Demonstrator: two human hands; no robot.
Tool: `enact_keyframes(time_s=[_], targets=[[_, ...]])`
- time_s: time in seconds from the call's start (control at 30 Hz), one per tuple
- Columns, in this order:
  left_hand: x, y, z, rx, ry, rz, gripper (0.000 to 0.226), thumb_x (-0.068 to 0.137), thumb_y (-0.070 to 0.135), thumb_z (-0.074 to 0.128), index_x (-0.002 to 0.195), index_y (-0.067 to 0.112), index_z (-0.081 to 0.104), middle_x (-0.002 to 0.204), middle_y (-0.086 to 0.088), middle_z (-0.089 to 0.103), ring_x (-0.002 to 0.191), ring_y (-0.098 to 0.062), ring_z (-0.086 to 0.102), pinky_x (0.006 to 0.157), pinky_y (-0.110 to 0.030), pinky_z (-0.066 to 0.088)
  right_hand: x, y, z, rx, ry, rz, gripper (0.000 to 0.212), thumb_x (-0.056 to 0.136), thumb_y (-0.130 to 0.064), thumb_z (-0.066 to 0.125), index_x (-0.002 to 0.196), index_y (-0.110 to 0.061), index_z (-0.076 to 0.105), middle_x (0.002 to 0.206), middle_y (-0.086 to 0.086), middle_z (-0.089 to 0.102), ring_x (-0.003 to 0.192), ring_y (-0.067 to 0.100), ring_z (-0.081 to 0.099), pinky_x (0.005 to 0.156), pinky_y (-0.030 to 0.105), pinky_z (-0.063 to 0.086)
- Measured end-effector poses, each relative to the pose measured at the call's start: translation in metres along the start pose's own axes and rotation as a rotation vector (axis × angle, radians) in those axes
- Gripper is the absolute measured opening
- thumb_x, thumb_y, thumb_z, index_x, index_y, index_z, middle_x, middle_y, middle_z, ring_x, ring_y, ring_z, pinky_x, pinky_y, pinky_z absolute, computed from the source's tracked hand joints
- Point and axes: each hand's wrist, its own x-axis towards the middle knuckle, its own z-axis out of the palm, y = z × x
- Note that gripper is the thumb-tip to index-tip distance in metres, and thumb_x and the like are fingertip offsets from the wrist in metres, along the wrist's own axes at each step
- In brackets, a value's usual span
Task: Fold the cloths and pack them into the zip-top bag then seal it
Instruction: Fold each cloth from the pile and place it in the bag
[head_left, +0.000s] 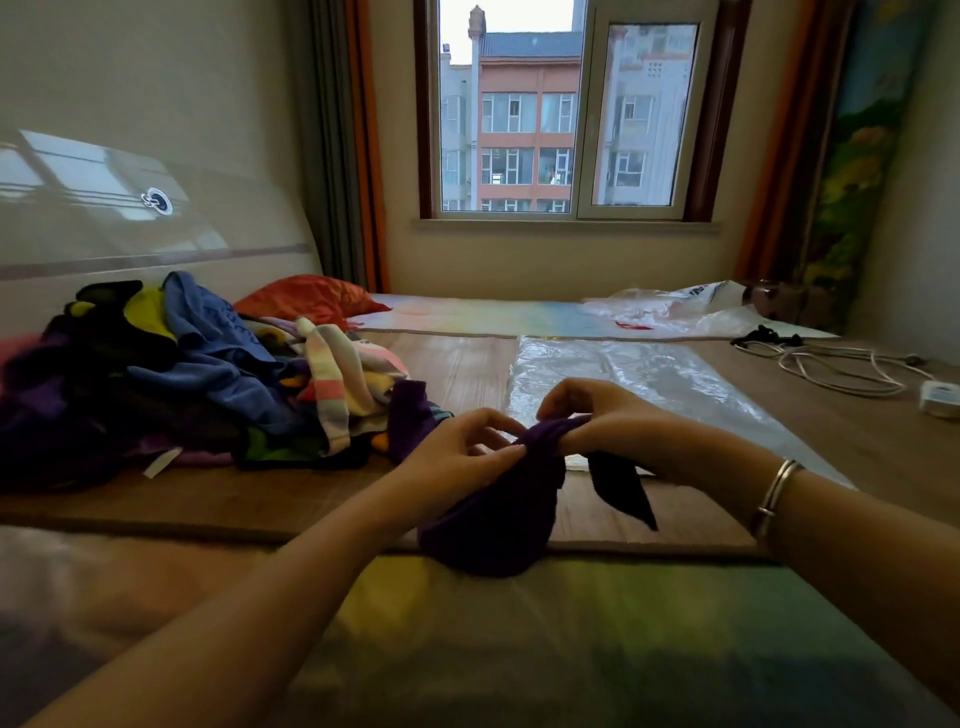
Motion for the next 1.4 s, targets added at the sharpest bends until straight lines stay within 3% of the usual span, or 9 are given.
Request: enact_keyframes(time_s=[0.23, 0.43, 0.6, 0.77, 0.87, 0.93, 1.1, 1.23, 1.4], targets=[[0.01, 0.031, 0.004, -0.106, 0.26, 0.185, 0.009, 0.09, 0.015, 0.062, 0.082, 0.017, 0.063, 0.081, -0.001, 0.066, 0.07, -0.004, 0.063, 0.062, -0.014, 0.048, -0.009, -0.002, -0.027, 0.383, 0.35, 0.089, 0.03, 0.082, 0.006, 0.064, 0.109, -0.006, 0.058, 0.078, 0.012, 0.063, 0.053, 0.011, 0.053, 0.052, 0.022, 0.041], [0.015, 0.027, 0.012, -0.298, 0.268, -0.007, 0.009, 0.093, 0.012, 0.056, 0.085, 0.011, 0.055, 0.092, -0.011, 0.068, 0.082, -0.013, 0.068, 0.07, -0.019, 0.054, -0.005, 0.018, -0.018, 0.605, 0.231, 0.128, 0.013, 0.09, -0.016, 0.061, 0.101, -0.015, 0.067, 0.092, 0.001, 0.07, 0.087, 0.015, 0.058, 0.081, 0.031, 0.043], [0.018, 0.001, 0.005, 0.335, 0.242, -0.061, 0.01, 0.089, 0.013, 0.06, 0.083, 0.007, 0.055, 0.078, -0.007, 0.056, 0.07, -0.015, 0.054, 0.068, -0.025, 0.045, 0.01, 0.021, -0.004, 0.87, 0.288, 0.049, 0.007, 0.09, -0.009, 0.057, 0.088, -0.009, 0.064, 0.081, 0.003, 0.071, 0.087, 0.02, 0.066, 0.083, 0.035, 0.051], [0.024, -0.002, -0.006, 0.103, 0.201, -0.19, 0.007, 0.088, 0.011, 0.061, 0.094, 0.009, 0.057, 0.098, -0.009, 0.062, 0.094, -0.02, 0.06, 0.089, -0.033, 0.048, 0.021, 0.013, 0.005, 0.599, 0.162, 0.033, 0.01, 0.092, -0.012, 0.059, 0.098, -0.005, 0.061, 0.093, 0.01, 0.069, 0.093, 0.023, 0.068, 0.089, 0.039, 0.054], [0.032, 0.004, -0.009, -0.412, 0.15, -0.242, 0.033, 0.087, 0.012, 0.063, 0.117, 0.018, 0.049, 0.122, -0.01, 0.058, 0.118, -0.028, 0.054, 0.108, -0.045, 0.038, 0.026, 0.006, 0.013, 0.451, 0.078, -0.044, 0.005, 0.092, -0.006, 0.053, 0.093, -0.007, 0.058, 0.099, 0.011, 0.065, 0.101, 0.022, 0.064, 0.094, 0.037, 0.051], [0.036, 0.009, -0.011, -0.499, 0.116, -0.204, 0.053, 0.088, 0.014, 0.062, 0.133, 0.025, 0.037, 0.135, -0.008, 0.05, 0.124, -0.029, 0.049, 0.111, -0.045, 0.035, 0.026, 0.0, 0.012, 0.402, 0.001, -0.089, 0.003, 0.093, -0.005, 0.051, 0.094, -0.006, 0.054, 0.1, 0.014, 0.064, 0.102, 0.026, 0.064, 0.095, 0.037, 0.051], [0.042, 0.019, -0.026, -0.298, 0.03, -0.011, 0.068, 0.085, -0.006, 0.058, 0.136, 0.034, 0.036, 0.141, 0.0, 0.045, 0.128, -0.021, 0.046, 0.102, -0.036, 0.045, 0.02, -0.016, -0.006, 0.192, -0.077, -0.102, 0.011, 0.092, -0.016, 0.059, 0.101, -0.008, 0.056, 0.101, 0.013, 0.072, 0.092, 0.026, 0.069, 0.085, 0.038, 0.055], [0.035, 0.03, -0.035, 0.093, -0.103, -0.04, 0.034, 0.087, 0.008, 0.064, 0.115, 0.025, 0.056, 0.103, -0.005, 0.066, 0.09, -0.01, 0.066, 0.073, -0.016, 0.054, 0.015, -0.022, -0.016, 0.079, -0.02, -0.137, 0.011, 0.089, -0.018, 0.064, 0.097, -0.011, 0.061, 0.093, 0.01, 0.074, 0.085, 0.023, 0.07, 0.079, 0.033, 0.057], [0.028, 0.038, -0.044, 0.311, 0.133, 0.097, 0.008, 0.089, 0.019, 0.064, 0.095, 0.015, 0.066, 0.086, -0.001, 0.067, 0.082, -0.01, 0.064, 0.065, -0.014, 0.05, 0.006, -0.019, -0.017, -0.052, -0.02, -0.04, 0.028, 0.081, -0.035, 0.07, 0.1, -0.017, 0.062, 0.091, 0.007, 0.072, 0.083, 0.02, 0.07, 0.072, 0.025, 0.058]])
